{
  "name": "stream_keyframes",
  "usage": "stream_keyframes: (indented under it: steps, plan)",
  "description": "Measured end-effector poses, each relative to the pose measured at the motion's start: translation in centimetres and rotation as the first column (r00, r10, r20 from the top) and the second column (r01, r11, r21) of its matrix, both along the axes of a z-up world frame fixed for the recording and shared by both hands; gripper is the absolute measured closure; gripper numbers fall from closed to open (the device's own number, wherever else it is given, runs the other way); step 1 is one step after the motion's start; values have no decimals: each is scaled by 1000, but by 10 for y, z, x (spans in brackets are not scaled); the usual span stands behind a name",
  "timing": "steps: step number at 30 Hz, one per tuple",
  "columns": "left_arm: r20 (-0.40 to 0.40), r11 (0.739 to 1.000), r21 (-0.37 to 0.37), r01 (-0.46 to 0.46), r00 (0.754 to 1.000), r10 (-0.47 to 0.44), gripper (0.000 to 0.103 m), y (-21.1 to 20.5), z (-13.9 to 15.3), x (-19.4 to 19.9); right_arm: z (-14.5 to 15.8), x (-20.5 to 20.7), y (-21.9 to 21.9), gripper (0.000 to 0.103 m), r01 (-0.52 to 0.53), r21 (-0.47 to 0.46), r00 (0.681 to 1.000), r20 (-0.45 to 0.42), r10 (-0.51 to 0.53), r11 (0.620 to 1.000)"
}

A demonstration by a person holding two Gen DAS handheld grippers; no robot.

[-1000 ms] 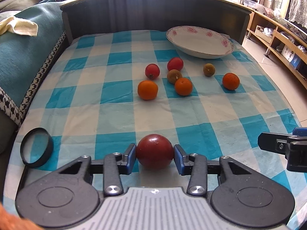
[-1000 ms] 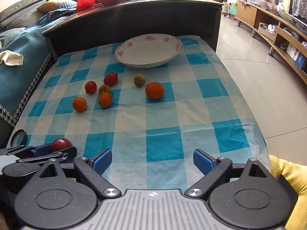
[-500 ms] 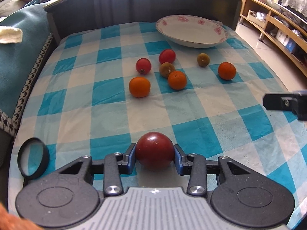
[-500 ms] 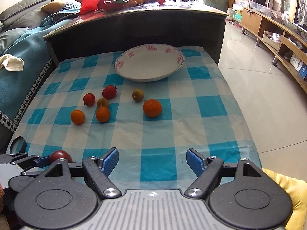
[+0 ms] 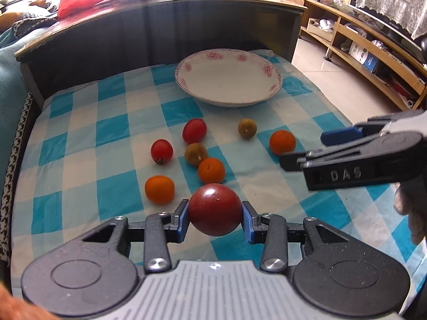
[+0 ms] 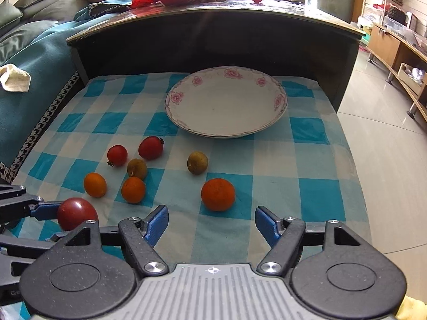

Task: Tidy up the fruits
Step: 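Close left tool on the dark red fruit while right tool grasps an orange, then carry the dark red fruit and the orange over the flowered plate with both tools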

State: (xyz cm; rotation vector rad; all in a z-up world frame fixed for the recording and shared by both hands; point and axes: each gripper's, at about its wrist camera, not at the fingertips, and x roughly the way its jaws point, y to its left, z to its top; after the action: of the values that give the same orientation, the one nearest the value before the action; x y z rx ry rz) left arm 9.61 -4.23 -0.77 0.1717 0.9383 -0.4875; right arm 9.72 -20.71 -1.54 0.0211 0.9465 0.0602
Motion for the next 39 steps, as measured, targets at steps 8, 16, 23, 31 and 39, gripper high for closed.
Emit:
stream_keyframes:
  steps: [8,16,23,31,39]
  plan:
    - [-42,999,-33,-14,999,12,55,1,-5,12,-12,13,-7,39,-27,1,1000,6,27,1000]
    - [-27,999,-25,24,999,-25,55,-15,-6,13,-29,29,-9,60,-48,16,998,-27,48,999]
    - [-16,999,-28,19,1000,-20,55,-20,-2,21,-26,32,-8,76,-30,-16,999,-29,30,999]
    - [28,997,-65,-29,999,31,55,-30,16,49,-1,29,-22,76,14,34,1000,27,-15,999]
    - [100,998,-55,-28,994,33,55,-59,22,93,13,53,-33,76,65,64,994,81,-70,996]
